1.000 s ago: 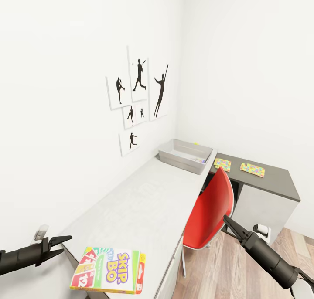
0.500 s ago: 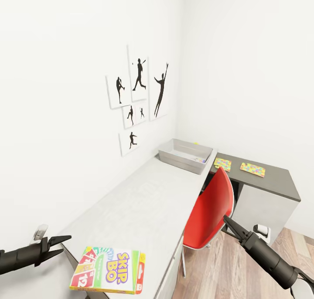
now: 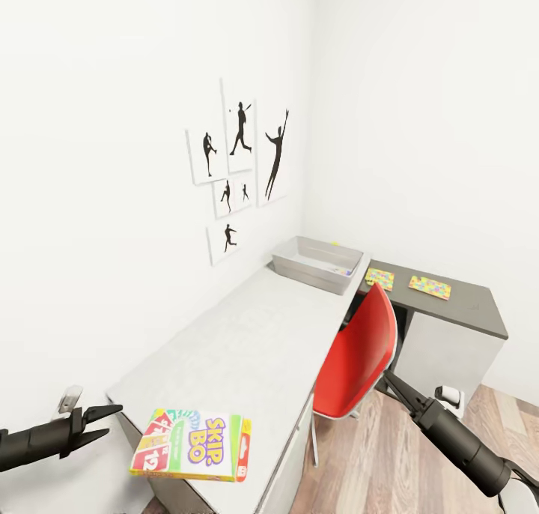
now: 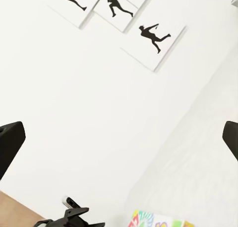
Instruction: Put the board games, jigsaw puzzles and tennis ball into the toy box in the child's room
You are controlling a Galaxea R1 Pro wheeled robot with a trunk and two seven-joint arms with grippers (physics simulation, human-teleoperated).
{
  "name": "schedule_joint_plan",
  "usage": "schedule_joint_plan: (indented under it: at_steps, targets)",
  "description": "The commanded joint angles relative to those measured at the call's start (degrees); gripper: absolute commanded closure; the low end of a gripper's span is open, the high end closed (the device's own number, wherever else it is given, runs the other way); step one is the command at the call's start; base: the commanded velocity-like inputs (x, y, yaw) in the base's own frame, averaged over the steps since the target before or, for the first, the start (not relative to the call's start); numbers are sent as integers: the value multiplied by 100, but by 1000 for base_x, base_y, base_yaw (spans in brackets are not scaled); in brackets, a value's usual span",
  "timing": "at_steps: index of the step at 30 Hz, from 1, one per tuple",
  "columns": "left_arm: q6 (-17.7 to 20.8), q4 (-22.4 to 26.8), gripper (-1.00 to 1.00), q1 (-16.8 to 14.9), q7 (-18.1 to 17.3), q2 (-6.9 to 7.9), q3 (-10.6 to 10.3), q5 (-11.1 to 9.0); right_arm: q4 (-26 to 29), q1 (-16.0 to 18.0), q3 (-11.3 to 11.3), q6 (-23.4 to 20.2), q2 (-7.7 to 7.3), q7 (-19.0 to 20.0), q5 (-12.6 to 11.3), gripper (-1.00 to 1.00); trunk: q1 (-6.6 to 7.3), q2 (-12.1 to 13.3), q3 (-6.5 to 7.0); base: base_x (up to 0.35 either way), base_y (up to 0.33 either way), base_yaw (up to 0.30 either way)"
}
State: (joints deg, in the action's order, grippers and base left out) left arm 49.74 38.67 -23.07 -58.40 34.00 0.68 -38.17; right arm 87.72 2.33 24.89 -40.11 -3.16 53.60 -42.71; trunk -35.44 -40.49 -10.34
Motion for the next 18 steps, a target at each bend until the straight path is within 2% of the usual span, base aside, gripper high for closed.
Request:
schedule_joint_plan:
  at_steps: [1, 4, 18]
  targets:
    - [34, 0, -100, -4, -7, -1, 3, -8, 0, 4, 4, -35, 0, 3, -26, -100, -1, -7, -9, -41, 4, 0]
    - [43, 0, -100, -4, -6, 0, 3, -8, 0, 4, 4, -33, 0, 4, -31, -100, -1, -7, -9, -26, 2, 0]
    - [53, 0, -100, -4, 13, -14, 3, -7, -2, 4, -1, -35, 3, 2, -17, -100, -308, -569, -261, -6, 0, 0]
